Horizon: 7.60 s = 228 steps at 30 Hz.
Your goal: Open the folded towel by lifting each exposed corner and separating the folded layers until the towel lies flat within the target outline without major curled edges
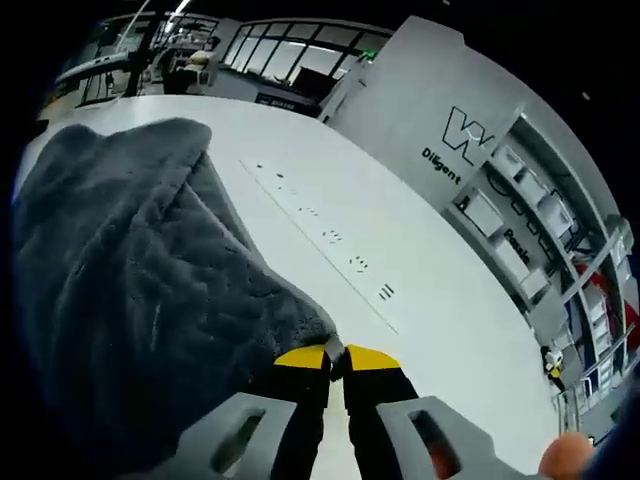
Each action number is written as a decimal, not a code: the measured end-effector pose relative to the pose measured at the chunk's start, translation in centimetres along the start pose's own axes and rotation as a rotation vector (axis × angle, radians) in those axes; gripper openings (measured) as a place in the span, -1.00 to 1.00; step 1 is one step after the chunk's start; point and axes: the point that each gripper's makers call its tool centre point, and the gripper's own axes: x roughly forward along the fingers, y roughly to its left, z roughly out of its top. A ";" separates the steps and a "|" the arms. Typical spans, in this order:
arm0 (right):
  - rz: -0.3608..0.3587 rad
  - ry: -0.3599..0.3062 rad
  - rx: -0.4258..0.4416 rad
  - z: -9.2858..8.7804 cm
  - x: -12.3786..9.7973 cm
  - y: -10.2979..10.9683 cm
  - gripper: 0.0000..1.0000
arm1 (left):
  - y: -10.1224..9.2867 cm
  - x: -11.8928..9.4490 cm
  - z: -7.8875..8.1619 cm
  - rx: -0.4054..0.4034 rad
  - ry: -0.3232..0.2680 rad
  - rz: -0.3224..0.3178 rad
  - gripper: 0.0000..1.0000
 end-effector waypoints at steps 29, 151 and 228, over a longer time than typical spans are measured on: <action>0.035 -0.276 0.124 3.9 -17.2 4.8 -0.12 | -0.8 -1.4 0.5 -0.005 -0.043 -0.025 0.98; 0.001 -0.113 0.208 -9.0 -25.0 19.6 -1.00 | -3.0 -0.1 0.5 0.033 -0.026 -0.089 0.98; 0.119 -0.168 -0.097 2.3 -23.4 20.9 0.93 | -2.0 -0.3 -0.2 0.010 -0.019 -0.060 0.98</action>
